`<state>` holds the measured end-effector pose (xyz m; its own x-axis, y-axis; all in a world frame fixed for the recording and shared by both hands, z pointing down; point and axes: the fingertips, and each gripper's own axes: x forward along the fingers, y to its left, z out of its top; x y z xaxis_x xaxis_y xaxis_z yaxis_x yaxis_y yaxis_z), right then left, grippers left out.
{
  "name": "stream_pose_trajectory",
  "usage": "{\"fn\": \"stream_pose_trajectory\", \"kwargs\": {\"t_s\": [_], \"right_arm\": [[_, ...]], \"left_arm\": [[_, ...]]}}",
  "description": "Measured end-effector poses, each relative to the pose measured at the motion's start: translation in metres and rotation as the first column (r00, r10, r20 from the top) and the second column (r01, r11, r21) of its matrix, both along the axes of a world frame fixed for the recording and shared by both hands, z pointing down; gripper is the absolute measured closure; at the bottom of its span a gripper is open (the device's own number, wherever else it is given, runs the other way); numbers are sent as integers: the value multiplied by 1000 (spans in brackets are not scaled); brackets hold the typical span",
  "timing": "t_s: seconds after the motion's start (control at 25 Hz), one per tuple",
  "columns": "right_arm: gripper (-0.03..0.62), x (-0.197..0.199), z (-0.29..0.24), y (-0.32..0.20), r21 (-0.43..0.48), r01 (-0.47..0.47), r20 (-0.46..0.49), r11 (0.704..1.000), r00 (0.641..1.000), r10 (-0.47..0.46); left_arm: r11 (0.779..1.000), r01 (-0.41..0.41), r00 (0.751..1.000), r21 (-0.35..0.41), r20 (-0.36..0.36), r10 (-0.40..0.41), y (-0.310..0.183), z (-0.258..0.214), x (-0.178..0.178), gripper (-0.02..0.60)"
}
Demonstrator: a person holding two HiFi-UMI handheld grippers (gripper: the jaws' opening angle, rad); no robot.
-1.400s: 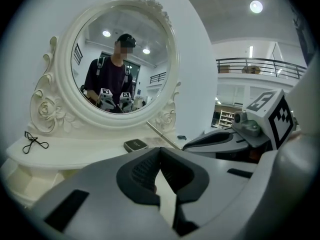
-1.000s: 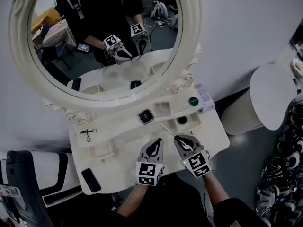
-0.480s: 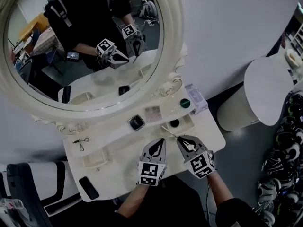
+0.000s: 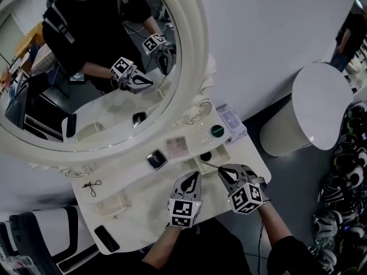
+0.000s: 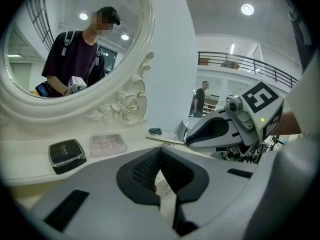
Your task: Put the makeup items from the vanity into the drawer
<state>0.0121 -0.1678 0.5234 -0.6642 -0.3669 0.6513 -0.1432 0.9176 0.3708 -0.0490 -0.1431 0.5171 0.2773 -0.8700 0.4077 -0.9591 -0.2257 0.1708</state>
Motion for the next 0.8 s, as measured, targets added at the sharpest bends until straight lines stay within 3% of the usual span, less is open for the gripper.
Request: {"fn": "stream_pose_trajectory", "kwargs": {"t_s": [0.52,0.8], "right_arm": [[549,11,51,-27,28,171,-247,985,956,-159],[548,6,58,-38,19,189,-248,982,952,-179]], "left_arm": [[999,28,1000,-43,-2,-29,-27,22,-2,566],[997,53,999,-50,-2,-53,-29,28,-5,566]]}}
